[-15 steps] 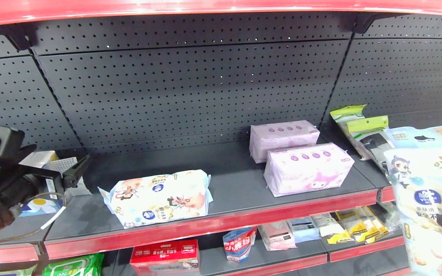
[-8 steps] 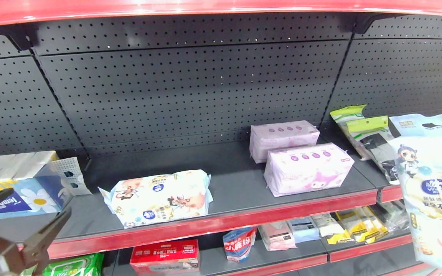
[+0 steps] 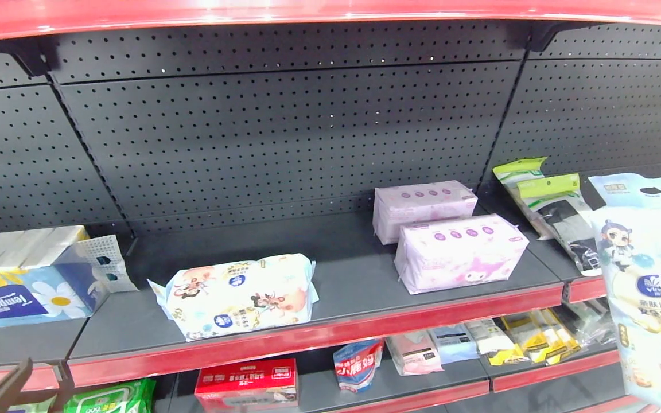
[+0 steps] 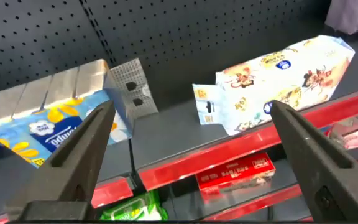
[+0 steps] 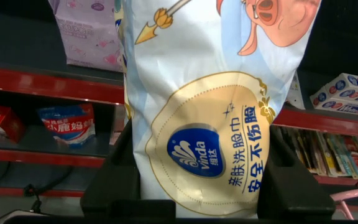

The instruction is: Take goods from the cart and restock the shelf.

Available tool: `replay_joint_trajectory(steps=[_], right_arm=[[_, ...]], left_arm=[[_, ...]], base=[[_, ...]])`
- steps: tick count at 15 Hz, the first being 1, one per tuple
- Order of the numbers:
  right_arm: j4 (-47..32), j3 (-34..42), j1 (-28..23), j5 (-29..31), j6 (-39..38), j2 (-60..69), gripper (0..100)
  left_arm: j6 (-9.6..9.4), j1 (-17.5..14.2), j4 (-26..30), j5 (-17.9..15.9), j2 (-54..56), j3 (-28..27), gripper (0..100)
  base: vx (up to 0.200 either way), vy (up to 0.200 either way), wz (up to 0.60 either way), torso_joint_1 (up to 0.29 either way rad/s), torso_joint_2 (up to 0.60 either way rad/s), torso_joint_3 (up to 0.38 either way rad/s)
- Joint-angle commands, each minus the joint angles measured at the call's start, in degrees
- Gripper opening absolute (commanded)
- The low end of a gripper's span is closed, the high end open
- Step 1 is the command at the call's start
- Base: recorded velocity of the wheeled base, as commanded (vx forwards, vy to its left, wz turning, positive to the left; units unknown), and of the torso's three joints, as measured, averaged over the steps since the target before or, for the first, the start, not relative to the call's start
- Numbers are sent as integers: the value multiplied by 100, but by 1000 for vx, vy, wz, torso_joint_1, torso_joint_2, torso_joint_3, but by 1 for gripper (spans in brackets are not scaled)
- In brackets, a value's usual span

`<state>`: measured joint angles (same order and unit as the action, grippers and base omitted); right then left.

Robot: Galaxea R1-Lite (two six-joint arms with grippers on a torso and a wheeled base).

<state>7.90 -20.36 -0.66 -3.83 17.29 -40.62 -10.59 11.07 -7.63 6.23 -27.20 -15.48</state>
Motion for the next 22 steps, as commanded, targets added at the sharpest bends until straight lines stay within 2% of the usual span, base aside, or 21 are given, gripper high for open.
replay_joint_trajectory(steps=[1, 5, 10, 14, 16, 20, 22], right_arm=[[1, 6, 4, -4, 3, -7, 0], [1, -21, -13, 40, 3, 19, 0], [1, -30, -4, 31, 3, -43, 0], [10, -460, 22, -39, 29, -368, 0], [10, -926, 83, -294, 38, -711, 0], [1, -1840, 813, -452, 64, -1748, 0], [10, -2271, 1358, -399, 64, -2266, 0]], left_arm=[[-4, 1, 95, 1, 215, 1, 100], [-22, 1, 508, 1, 549, 36, 100], [-22, 1, 579, -8, 619, 54, 100], [-22, 1, 596, -8, 707, 151, 100], [-13, 1, 746, -8, 962, 274, 100], [22, 1, 1247, 10, 1920, 661, 100], [356, 1, 1255, 63, 2157, 740, 100]], base=[[0, 0, 0, 0, 0, 0], [0, 0, 600, 1, 2, 1], [0, 0, 600, 3, 3, -1], [0, 0, 0, 0, 0, 0], [0, 0, 0, 0, 0, 0], [0, 0, 0, 0, 0, 0], [0, 0, 0, 0, 0, 0]])
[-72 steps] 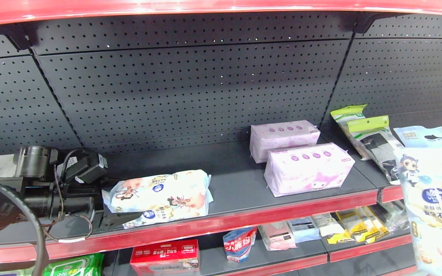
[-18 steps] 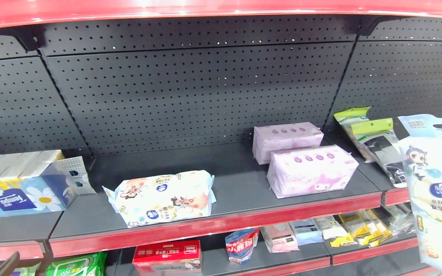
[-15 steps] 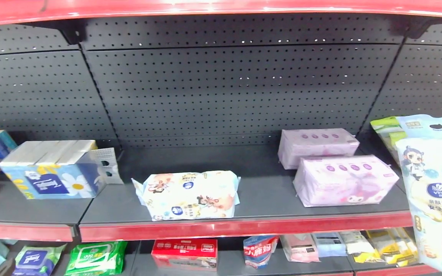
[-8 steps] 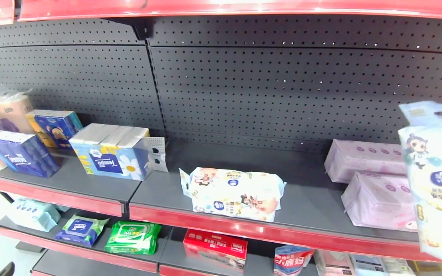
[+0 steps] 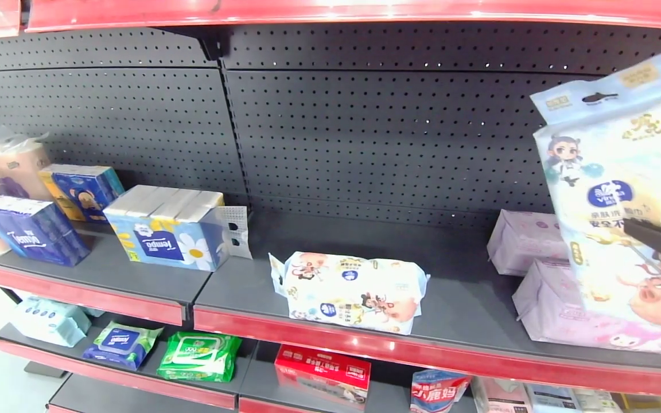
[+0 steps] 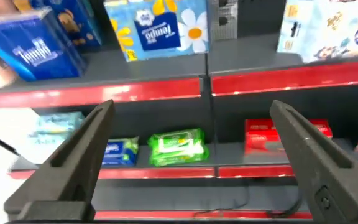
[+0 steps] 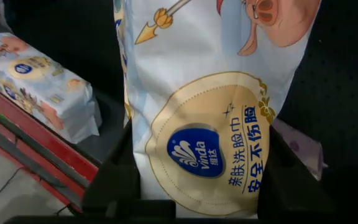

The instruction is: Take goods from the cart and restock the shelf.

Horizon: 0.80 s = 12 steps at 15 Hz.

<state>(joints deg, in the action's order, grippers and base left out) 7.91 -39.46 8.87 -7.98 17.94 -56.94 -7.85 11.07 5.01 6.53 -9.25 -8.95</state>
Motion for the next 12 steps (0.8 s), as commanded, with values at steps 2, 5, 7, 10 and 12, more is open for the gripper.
replay_joint_trajectory(steps=[2, 5, 7, 10, 12], right_arm=[[61, -624, 686, 16, 69, -1091, 0], [70, -967, 1072, 16, 148, -1592, 0], [88, -1037, 1178, 16, 148, -1768, 0], [97, -967, 1231, 7, 139, -1776, 0], [97, -1011, 1222, 7, 139, -1803, 0]], left_arm=[[319, 1, -114, 58, 363, 121, 100], [820, 1, -273, 94, 363, 192, 100], [1040, 1, -246, 454, 363, 315, 100], [1049, 1, -220, 1579, 354, 464, 100], [996, -193, 26, 1684, 345, 438, 100]], base=[[0, 0, 0, 0, 0, 0], [0, 0, 0, 0, 0, 0], [0, 0, 0, 0, 0, 0], [0, 0, 0, 0, 0, 0], [0, 0, 0, 0, 0, 0]])
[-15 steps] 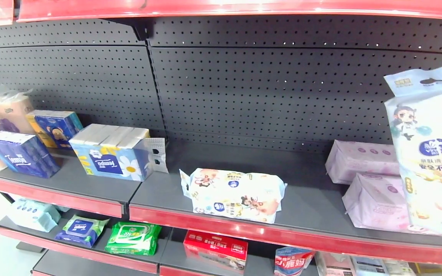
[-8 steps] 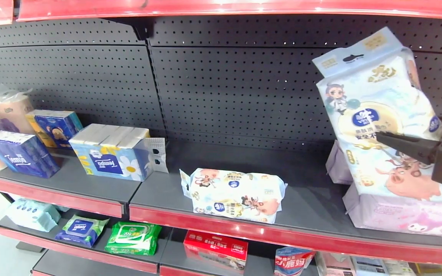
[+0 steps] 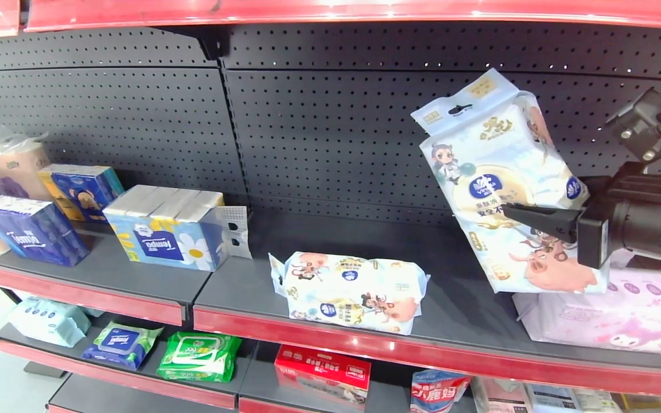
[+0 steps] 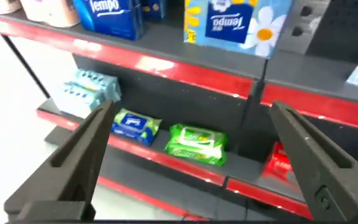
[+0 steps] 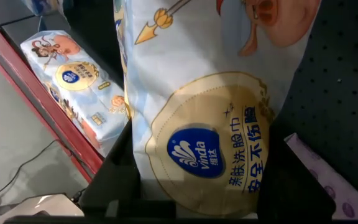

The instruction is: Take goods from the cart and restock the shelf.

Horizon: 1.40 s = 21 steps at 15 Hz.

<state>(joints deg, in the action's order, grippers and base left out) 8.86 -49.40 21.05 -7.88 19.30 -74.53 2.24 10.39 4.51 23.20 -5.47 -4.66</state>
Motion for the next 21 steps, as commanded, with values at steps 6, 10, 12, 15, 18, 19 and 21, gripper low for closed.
replay_joint_trajectory(steps=[6, 10, 12, 15, 18, 19, 21], right_arm=[[10, -17, -14, -4, -14, -70, 0], [45, -26, -14, 5, 4, -70, 0], [45, -17, -22, 120, -14, -70, 0], [45, -140, -14, 137, 4, -140, 0], [37, -369, 22, 93, 39, -360, 0], [37, -395, 30, 84, 144, -448, 0], [37, -395, 30, -74, 355, -659, 0]], left_arm=[[-40, -1461, 261, -254, 20, 9, 100], [312, -1443, -724, -1775, 38, 466, 100], [233, -1443, -671, -2100, 38, 466, 100], [206, -1452, -644, -2065, 38, 466, 100], [198, -1443, -644, -2056, 38, 466, 100], [198, -1443, -644, -2056, 38, 466, 100], [198, -1443, -644, -2056, 38, 466, 100]], base=[[0, 0, 0, 0, 0, 0], [0, 0, 0, 0, 0, 0], [0, 0, 0, 0, 0, 0], [0, 0, 0, 0, 0, 0], [0, 0, 0, 0, 0, 0], [0, 0, 0, 0, 0, 0], [0, 0, 0, 0, 0, 0]])
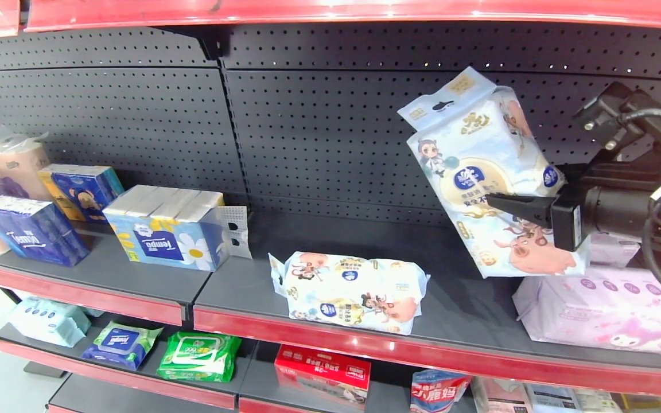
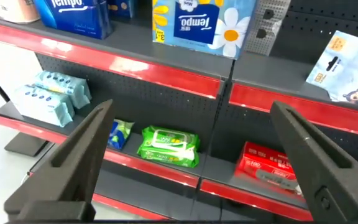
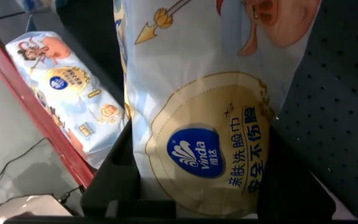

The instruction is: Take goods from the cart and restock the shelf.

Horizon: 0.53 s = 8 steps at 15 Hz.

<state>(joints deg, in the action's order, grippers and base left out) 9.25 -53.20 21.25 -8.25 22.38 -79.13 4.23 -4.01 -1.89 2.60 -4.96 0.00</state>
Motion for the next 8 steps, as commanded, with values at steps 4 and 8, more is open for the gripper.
replay_joint_trajectory(steps=[4, 8], right_arm=[[15, -375, -7, -467, 425, -700, 0], [94, -780, -24, -774, 741, -1289, 0]], left_arm=[[-142, -3, 163, -14, -5, 0, 100], [-151, -3, 163, -31, -14, 0, 100]], base=[[0, 0, 0, 0, 0, 0], [0, 0, 0, 0, 0, 0]])
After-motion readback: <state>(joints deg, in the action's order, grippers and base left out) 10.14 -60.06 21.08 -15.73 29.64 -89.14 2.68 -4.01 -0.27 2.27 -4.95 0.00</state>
